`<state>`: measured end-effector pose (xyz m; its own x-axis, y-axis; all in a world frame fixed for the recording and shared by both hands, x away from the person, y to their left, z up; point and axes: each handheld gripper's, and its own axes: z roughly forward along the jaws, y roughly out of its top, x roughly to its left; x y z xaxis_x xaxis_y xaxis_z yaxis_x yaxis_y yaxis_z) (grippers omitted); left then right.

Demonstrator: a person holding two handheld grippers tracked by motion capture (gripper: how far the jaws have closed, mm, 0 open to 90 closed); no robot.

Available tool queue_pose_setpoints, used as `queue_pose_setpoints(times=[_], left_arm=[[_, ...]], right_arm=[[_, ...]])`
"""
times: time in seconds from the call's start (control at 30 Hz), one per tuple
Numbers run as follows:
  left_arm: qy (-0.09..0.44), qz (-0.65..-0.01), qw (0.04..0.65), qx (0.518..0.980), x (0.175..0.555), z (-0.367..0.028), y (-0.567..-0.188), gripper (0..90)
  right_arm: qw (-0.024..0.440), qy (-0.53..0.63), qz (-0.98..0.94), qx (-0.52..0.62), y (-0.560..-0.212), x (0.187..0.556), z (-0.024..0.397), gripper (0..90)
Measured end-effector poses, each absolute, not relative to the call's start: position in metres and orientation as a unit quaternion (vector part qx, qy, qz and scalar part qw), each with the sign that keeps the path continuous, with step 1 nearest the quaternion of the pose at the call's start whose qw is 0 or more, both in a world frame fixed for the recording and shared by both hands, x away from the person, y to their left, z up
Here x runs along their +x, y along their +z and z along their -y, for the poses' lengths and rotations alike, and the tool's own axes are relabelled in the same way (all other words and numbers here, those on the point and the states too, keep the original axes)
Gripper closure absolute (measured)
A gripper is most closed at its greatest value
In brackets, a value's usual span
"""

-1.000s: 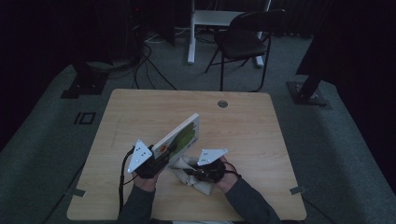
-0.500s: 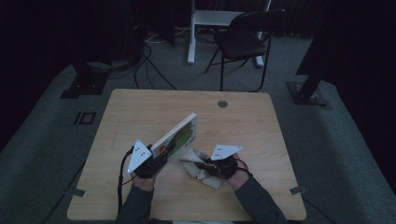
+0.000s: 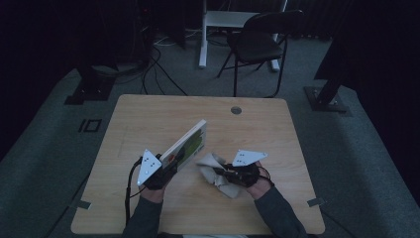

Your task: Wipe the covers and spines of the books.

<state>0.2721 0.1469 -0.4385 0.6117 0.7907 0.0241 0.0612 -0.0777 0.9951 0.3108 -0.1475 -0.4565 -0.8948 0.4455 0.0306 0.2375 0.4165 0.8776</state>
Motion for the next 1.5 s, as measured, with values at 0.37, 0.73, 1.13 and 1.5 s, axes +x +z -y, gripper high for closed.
queue_pose_setpoints(times=[0.37,0.73,1.13,1.5], left_arm=[[0.322,-0.309,0.579,0.682,0.272,-0.138,-0.444,77.8],[0.338,-0.300,0.558,0.696,0.272,-0.131,-0.449,77.8],[0.361,-0.282,0.533,0.711,0.271,-0.120,-0.454,77.8],[0.387,-0.262,0.511,0.722,0.268,-0.110,-0.458,77.8]], right_arm=[[0.115,0.509,-0.826,0.211,-0.447,0.311,0.156,82.6],[0.125,0.514,-0.822,0.210,-0.440,0.311,0.162,82.6],[0.140,0.527,-0.811,0.210,-0.424,0.310,0.171,82.6],[0.160,0.536,-0.802,0.209,-0.408,0.312,0.179,82.7]])
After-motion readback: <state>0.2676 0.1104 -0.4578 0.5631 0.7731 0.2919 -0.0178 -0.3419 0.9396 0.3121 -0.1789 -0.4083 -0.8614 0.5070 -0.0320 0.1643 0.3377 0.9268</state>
